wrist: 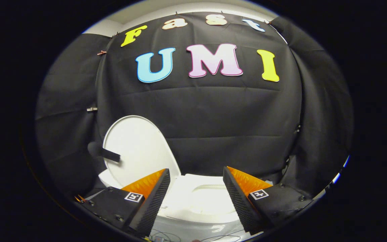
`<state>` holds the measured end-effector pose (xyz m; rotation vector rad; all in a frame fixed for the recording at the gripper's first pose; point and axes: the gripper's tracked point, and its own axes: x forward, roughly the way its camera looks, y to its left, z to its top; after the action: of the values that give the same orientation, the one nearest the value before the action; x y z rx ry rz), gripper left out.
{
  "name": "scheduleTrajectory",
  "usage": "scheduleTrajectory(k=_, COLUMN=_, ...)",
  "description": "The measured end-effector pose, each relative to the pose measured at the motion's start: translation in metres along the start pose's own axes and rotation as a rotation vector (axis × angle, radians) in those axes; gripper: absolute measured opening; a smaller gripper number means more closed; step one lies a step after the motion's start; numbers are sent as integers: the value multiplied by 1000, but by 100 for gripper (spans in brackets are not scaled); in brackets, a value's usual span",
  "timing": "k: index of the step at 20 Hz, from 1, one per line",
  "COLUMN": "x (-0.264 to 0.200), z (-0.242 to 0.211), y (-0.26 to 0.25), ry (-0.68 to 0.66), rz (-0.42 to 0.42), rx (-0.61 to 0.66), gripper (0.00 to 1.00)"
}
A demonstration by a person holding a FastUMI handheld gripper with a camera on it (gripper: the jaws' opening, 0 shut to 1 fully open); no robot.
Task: Open the toilet lid.
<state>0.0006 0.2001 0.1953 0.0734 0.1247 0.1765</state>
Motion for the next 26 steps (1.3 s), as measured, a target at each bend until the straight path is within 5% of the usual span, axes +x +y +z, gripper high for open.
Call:
scheduleTrajectory(k=12, x=-18, z=-92, y=-145, ry=-201, rz=-96, rx=-77, gripper=99)
scheduleTrajectory(k=26, x=-19, z=-143, y=-146, ry=-169, rz=-75, rx=-51, gripper=98)
